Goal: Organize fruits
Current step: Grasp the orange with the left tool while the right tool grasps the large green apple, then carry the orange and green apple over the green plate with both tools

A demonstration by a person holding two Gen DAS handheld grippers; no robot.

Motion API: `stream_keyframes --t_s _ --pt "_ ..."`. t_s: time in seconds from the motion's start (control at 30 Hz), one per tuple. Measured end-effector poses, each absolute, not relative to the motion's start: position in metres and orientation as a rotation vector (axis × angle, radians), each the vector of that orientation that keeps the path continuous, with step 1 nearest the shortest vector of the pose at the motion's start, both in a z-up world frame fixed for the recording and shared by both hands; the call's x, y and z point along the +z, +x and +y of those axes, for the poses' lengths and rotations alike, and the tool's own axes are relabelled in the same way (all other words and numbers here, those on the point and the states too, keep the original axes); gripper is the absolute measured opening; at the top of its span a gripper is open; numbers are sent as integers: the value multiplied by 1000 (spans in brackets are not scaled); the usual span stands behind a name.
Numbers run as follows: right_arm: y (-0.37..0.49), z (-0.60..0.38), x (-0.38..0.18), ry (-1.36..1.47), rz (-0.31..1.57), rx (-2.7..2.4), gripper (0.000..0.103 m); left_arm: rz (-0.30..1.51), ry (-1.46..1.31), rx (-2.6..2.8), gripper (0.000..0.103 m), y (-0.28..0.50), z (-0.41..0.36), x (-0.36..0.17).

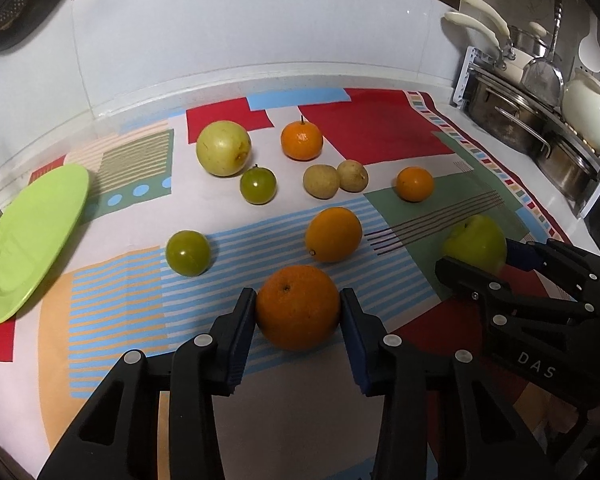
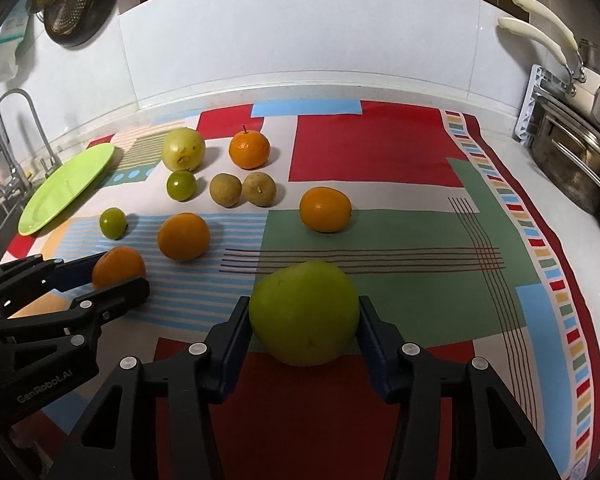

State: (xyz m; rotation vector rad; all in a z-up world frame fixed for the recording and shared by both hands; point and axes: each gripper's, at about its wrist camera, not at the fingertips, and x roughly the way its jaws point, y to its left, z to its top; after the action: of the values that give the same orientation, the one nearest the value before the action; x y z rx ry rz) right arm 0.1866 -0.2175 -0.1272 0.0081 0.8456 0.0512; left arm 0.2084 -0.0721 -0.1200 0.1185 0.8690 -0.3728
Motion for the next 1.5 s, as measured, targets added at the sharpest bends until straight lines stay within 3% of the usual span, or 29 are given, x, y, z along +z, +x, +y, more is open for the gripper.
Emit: stream_keyframes --t_s 0.87,1.5 --pt "164 -122 -51 -40 662 245 51 682 56 -176 41 166 37 -35" --pt "189 -8 -16 -76 547 437 52 617 42 -21 41 172 136 -14"
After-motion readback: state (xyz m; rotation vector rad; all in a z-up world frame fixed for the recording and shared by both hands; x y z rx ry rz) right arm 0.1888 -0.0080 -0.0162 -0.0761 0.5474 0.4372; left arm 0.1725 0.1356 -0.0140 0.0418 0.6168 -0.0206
